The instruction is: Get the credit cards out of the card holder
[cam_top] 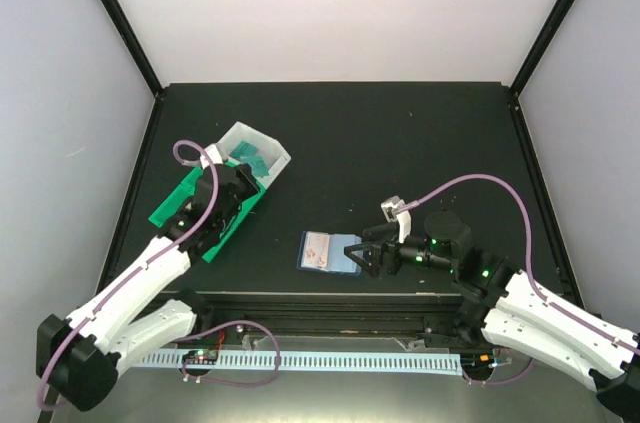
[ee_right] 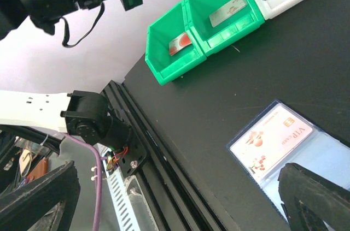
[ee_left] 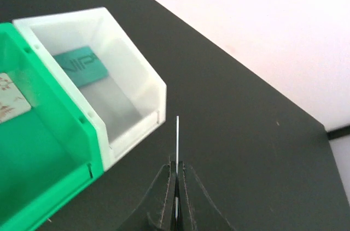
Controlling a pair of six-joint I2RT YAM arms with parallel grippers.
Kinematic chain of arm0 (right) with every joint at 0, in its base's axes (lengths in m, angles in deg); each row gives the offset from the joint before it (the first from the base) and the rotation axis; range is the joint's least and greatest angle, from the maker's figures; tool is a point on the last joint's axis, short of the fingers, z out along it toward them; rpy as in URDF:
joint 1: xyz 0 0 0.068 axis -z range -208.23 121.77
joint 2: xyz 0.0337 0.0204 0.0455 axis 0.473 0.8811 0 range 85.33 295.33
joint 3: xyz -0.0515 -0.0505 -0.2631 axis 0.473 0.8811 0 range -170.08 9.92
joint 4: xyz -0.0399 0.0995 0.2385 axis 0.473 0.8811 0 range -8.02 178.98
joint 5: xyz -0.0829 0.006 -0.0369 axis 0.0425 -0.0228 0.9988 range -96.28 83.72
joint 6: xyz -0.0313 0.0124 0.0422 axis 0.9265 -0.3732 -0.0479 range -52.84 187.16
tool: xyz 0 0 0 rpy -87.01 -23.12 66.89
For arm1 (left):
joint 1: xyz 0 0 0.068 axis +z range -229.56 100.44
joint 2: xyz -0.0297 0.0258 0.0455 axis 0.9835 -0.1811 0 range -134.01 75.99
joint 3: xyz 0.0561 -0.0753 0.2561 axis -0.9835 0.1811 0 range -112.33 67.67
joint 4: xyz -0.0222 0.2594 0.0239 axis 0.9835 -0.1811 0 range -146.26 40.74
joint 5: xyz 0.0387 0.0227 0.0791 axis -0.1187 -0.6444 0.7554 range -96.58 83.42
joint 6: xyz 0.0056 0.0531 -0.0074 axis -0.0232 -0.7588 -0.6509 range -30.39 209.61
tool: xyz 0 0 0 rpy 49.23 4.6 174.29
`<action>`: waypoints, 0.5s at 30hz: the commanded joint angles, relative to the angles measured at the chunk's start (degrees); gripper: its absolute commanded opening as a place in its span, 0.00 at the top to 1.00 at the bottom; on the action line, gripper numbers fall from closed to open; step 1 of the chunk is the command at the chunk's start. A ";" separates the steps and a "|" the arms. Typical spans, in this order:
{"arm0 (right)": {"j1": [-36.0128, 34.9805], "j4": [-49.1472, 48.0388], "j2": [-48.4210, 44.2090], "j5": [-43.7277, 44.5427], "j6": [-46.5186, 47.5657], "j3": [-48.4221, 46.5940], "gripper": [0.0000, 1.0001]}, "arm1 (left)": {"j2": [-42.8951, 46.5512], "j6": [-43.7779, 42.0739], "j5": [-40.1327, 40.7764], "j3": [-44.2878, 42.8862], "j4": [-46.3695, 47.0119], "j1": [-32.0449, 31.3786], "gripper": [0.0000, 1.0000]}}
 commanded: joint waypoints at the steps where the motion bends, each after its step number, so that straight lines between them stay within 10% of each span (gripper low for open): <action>1: -0.19 0.49 0.01 0.27 0.53 -1.83 0.00 | -5.67 3.40 7.43 -5.57 1.19 2.47 0.98; 15: -0.17 3.94 0.31 0.44 2.54 -3.43 0.00 | -29.24 8.77 13.10 -17.53 3.81 9.94 0.98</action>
